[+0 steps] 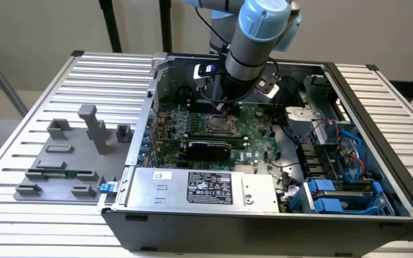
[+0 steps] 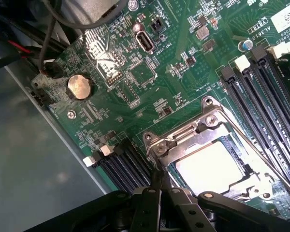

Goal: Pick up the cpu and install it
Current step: 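Install the first cpu locking lever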

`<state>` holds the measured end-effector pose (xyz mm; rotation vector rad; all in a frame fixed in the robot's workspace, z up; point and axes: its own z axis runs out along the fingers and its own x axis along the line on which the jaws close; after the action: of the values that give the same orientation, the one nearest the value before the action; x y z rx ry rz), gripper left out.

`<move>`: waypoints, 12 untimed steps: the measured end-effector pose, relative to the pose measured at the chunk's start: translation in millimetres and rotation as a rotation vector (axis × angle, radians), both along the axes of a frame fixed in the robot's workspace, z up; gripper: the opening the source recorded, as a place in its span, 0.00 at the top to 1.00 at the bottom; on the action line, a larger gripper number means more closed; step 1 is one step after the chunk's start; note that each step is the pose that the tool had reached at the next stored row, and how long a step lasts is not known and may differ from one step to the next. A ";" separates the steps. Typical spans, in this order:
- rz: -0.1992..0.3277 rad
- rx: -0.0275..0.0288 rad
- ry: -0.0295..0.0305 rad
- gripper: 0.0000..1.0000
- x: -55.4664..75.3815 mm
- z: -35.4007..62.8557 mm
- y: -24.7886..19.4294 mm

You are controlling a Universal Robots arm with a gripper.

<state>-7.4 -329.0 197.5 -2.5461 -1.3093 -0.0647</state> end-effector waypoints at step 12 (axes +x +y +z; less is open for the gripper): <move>0.020 0.0158 -0.0005 0.89 1.6 -2.1 -0.5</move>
<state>-5.9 -329.6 195.4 -2.5197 -1.3289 -0.0713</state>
